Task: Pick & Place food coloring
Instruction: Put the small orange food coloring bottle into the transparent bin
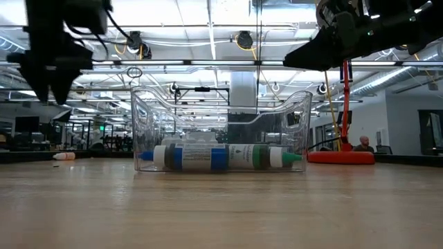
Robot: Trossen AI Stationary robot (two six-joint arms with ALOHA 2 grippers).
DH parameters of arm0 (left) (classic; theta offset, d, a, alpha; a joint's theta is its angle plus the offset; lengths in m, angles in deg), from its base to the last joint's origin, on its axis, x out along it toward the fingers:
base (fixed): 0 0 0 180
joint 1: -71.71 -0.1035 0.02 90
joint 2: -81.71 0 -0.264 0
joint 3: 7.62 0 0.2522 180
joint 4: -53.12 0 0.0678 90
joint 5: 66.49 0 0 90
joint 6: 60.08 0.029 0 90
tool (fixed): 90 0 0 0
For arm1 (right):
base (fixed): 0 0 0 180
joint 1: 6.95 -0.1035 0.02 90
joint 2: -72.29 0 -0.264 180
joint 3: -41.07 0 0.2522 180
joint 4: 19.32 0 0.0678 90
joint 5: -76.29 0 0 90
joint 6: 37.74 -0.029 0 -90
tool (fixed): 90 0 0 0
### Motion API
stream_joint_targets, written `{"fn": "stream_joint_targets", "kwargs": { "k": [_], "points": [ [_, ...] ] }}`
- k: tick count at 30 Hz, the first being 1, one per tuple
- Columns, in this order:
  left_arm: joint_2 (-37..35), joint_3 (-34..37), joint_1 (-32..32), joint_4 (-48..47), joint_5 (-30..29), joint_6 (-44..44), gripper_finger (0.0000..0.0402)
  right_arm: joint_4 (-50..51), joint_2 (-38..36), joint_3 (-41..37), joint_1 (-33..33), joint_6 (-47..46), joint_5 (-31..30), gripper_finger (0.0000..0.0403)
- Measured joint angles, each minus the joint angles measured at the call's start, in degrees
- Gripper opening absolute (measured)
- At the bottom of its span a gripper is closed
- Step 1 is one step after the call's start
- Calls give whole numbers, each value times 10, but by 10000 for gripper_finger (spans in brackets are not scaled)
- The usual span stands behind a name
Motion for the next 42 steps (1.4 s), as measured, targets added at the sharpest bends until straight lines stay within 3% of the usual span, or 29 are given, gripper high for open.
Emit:
{"fn": "stream_joint_targets", "kwargs": {
  "k": [7, 11, 15, 23, 35, 38, 42],
  "points": [
    [88, 2, -195, 202, 88, 247, 240, 0, 0, 0, 1, 5, 0, 171],
    [181, 1, -297, 208, 102, 275, 227, 1, 0, 0, 1, 5, 0, 171],
    [273, -12, -361, 193, 109, 315, 219, 8, 0, 0, 1, 5, -1, 171],
    [370, -51, -403, 203, 47, 367, 218, 14, 0, -4, 1, 2, -1, 171],
    [379, -87, -412, 192, 30, 302, 216, 27, 0, -4, 1, -12, 0, 171],
    [379, -87, -411, 191, 30, 299, 186, 27, 0, -4, 1, -12, 0, 171],
    [389, -86, -407, 187, 18, 289, 90, 27, 0, -4, 1, -16, 0, 171]
  ]
}}
